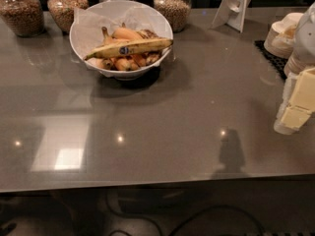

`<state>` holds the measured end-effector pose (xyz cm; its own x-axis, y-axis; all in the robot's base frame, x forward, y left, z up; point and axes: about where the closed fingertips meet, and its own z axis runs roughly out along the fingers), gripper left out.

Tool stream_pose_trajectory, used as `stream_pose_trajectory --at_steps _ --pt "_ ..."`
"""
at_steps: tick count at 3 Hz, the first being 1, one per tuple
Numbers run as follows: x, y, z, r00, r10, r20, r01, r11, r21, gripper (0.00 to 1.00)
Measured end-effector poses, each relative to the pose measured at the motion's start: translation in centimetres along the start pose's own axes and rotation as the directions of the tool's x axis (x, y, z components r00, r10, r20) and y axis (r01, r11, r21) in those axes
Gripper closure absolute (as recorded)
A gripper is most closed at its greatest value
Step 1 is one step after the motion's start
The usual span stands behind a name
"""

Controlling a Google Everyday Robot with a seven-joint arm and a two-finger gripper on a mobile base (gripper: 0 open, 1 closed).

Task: Pick banana from white bowl

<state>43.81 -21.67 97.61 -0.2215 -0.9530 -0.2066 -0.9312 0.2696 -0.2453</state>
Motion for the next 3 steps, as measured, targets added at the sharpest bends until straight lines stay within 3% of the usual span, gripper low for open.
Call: stream_pose_trajectory --at_steps 1,2,3 --pt "0.0 0.0 0.0 1.0 0.0 0.0 0.0 1.0 0.0 0.0" --pt "-1.5 -1.0 0.0 0.997 -0.021 0.077 0.019 0.9995 0.024 0.0" --pt "-5.2 -3.5 0.4 0.969 -0.065 0.24 0.046 0.9955 0.083 0.0"
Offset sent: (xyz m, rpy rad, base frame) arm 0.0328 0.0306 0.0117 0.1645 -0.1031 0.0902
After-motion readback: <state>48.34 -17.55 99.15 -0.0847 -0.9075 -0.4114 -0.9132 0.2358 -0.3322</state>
